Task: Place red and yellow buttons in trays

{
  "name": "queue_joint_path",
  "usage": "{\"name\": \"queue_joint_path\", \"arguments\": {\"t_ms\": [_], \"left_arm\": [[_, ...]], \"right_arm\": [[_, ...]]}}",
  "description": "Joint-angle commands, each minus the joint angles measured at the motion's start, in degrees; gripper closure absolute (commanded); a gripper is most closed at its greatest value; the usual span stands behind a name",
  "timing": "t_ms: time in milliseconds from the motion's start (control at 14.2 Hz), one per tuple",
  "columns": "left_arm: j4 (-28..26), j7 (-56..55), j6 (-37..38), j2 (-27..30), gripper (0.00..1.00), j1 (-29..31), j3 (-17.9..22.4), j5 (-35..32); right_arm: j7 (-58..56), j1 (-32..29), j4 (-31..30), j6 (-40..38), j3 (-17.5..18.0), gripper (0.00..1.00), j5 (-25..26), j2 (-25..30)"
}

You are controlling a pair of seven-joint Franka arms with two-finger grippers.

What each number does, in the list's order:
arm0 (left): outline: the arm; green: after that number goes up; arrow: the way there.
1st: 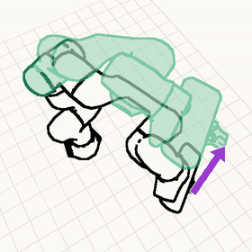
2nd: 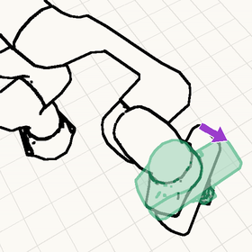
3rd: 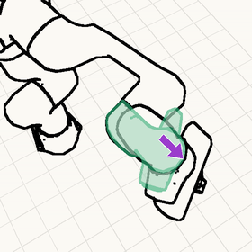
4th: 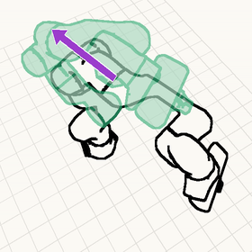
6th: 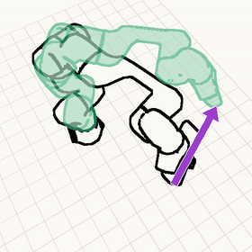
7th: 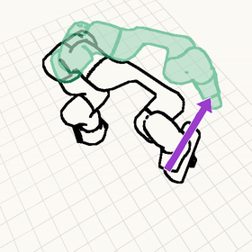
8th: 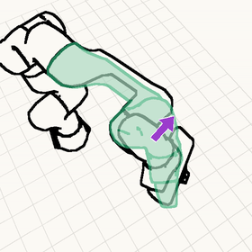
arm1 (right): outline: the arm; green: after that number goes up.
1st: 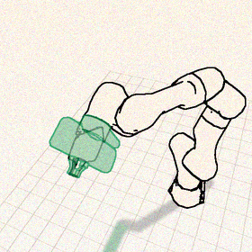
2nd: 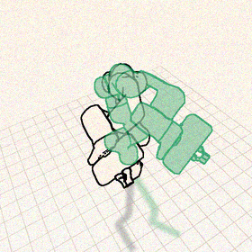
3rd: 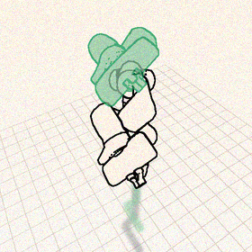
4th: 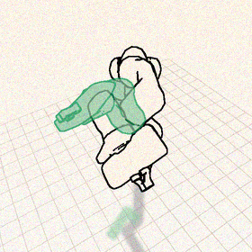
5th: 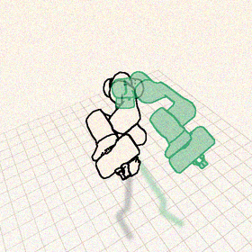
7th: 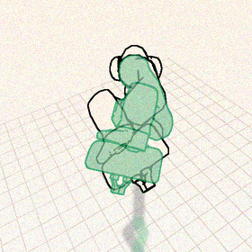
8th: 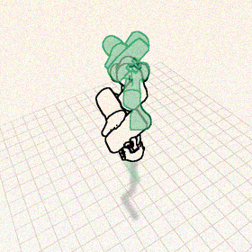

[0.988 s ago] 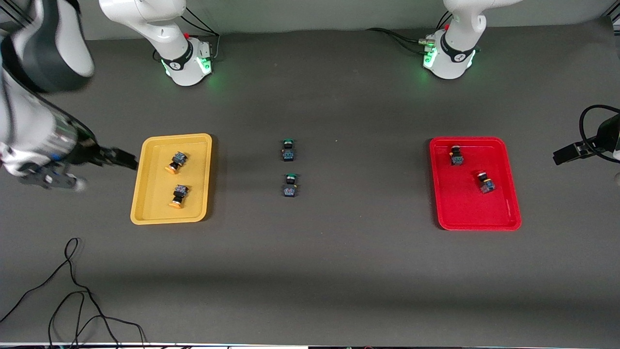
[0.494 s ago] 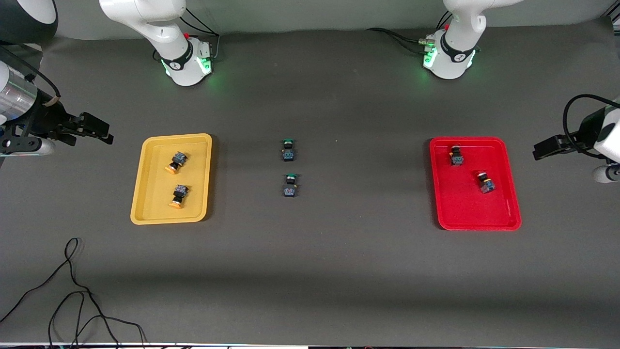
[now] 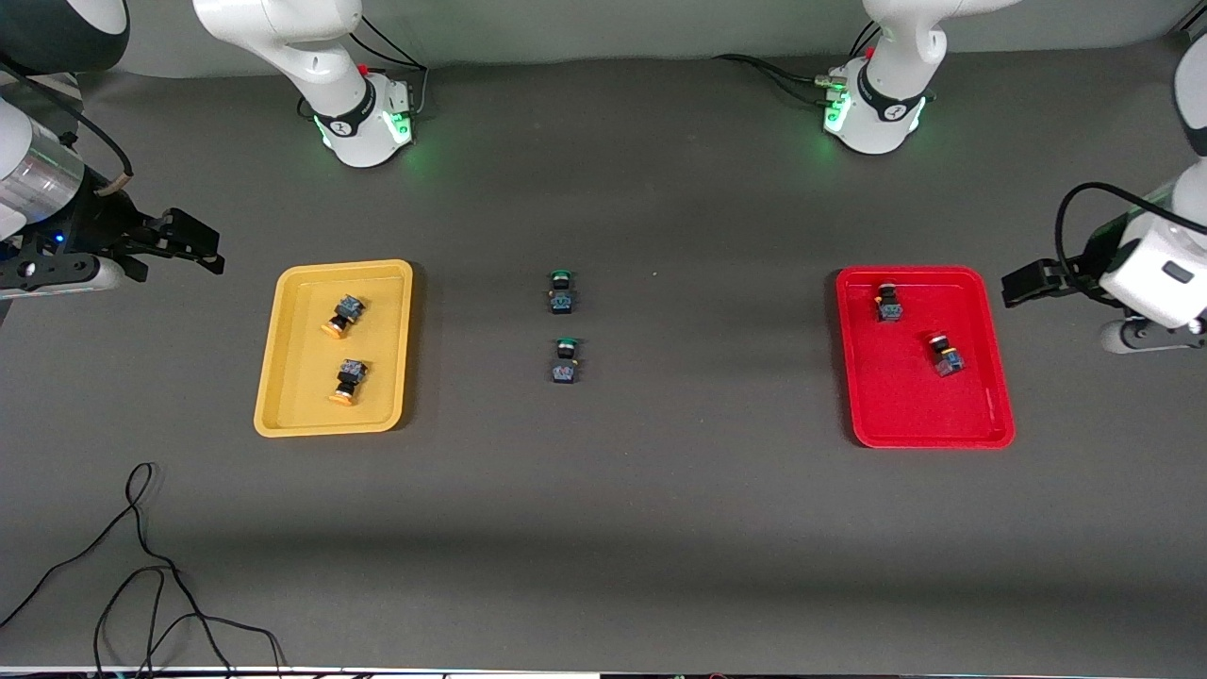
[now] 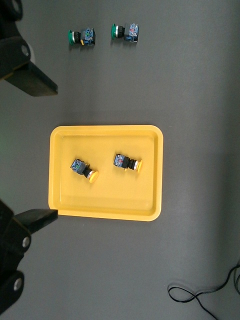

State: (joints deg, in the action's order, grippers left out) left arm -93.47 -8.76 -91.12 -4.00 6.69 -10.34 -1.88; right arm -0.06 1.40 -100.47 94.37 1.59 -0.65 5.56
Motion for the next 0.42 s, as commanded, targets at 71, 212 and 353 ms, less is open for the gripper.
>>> {"name": "queue_joint_path", "arguments": {"t_ms": [71, 212, 353], "left_arm": [[-4.0, 0.14, -1.96, 3.22, 0.0, -0.45, 0.49, 0.74], [-3.65, 0.14, -1.7, 3.04, 0.0, -0.45, 0.49, 0.74], [-2.87, 0.14, -1.26, 3.04, 0.0, -0.54, 0.41, 0.74]], "right_arm": [[-1.87, -0.25, -0.08, 0.37, -0.36, 0.0, 0.39, -0.02], [-1.87, -0.17, -0.08, 0.37, -0.28, 0.0, 0.39, -0.11], [-1.61, -0.17, 0.53, 0.02, -0.19, 0.0, 0.39, -0.02]]}}
